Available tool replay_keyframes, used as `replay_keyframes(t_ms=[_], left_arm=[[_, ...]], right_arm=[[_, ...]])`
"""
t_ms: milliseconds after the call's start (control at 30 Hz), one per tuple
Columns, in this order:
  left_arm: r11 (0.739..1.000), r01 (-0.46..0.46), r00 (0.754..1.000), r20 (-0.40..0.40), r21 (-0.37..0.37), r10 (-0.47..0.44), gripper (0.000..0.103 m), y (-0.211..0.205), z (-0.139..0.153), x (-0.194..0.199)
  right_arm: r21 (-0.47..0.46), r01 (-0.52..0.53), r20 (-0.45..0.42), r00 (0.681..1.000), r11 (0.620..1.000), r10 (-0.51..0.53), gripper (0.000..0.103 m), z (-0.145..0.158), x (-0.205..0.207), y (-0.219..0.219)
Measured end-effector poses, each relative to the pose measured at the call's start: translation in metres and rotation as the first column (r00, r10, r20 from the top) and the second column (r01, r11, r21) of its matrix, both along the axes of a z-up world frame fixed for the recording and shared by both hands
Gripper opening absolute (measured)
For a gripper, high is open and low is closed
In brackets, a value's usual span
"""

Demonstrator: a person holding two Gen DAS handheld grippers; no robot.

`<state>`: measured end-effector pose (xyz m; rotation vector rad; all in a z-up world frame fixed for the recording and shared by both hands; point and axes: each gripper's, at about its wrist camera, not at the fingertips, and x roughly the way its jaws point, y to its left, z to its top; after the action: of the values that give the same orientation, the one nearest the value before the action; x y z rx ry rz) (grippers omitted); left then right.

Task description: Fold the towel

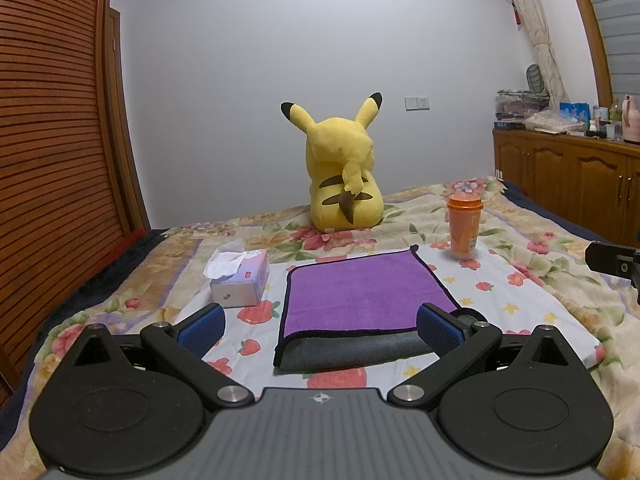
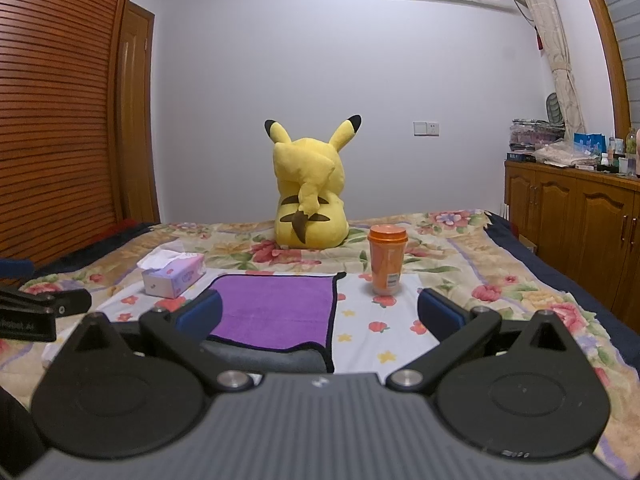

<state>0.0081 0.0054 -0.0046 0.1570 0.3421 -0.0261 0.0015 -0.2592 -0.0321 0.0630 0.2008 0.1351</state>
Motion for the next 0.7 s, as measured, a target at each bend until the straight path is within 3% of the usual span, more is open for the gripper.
replay_keyframes(t_ms=[700], left_arm=[[1.000,-0.001,1.000,0.003,0.000,0.001,0.103,0.0005,-0.0001,-0.0071]], right_arm=[[0.002,0.000,0.000,1.000,1.000,0.000,0.103,0.0000,-0.0003,-0.0002]])
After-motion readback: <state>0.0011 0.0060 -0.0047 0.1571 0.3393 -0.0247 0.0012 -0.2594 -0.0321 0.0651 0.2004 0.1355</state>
